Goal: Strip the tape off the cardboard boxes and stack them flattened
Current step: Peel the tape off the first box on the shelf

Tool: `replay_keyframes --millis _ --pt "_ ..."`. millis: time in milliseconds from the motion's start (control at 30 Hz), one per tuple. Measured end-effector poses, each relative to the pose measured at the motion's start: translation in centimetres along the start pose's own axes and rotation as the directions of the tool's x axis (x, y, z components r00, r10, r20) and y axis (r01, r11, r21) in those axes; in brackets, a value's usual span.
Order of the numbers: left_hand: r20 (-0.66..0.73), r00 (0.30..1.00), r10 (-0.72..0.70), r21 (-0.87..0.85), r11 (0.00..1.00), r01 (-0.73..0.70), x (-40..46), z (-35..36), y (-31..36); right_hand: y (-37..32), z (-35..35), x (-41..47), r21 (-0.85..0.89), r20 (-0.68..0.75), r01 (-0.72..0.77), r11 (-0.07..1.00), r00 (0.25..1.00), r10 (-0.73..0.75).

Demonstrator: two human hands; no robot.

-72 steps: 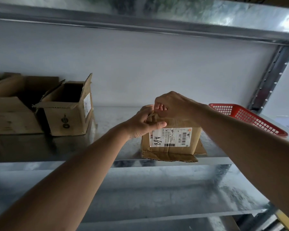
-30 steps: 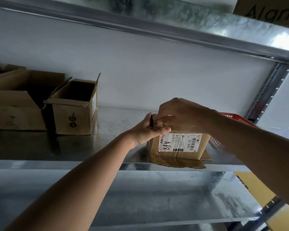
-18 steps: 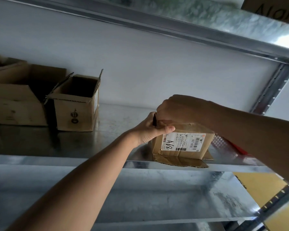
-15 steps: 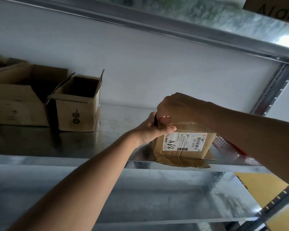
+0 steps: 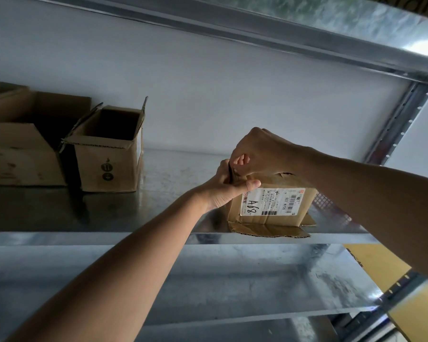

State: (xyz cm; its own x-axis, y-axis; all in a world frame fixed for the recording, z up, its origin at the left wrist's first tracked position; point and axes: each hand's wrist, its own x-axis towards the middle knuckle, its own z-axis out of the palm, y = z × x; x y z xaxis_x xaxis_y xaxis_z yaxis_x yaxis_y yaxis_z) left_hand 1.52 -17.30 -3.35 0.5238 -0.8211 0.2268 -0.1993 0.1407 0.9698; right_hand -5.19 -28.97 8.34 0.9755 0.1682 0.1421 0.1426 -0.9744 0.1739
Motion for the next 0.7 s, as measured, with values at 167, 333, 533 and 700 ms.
replay_keyframes --millis 167,333,533,700 --pt "-0.003 1.0 0.028 0.043 0.999 -0.028 0.0 0.1 -0.1 0.2 0.2 0.2 0.025 -0.017 -0.002 1.0 1.0 0.002" --pt "-0.018 0.999 0.047 0.062 0.997 -0.045 -0.1 0.1 0.0 0.6 0.8 0.2 0.056 -0.023 -0.015 0.998 1.0 0.017" --pt "0.026 0.997 0.074 0.119 0.99 -0.076 -0.6 -0.5 0.4 3.1 1.9 -2.6 0.118 -0.034 0.008 0.993 0.999 -0.004" --pt "-0.016 0.999 -0.047 0.123 0.991 0.049 -0.3 -0.2 0.6 4.0 2.4 -4.5 0.061 -0.111 0.002 0.998 0.994 0.005"
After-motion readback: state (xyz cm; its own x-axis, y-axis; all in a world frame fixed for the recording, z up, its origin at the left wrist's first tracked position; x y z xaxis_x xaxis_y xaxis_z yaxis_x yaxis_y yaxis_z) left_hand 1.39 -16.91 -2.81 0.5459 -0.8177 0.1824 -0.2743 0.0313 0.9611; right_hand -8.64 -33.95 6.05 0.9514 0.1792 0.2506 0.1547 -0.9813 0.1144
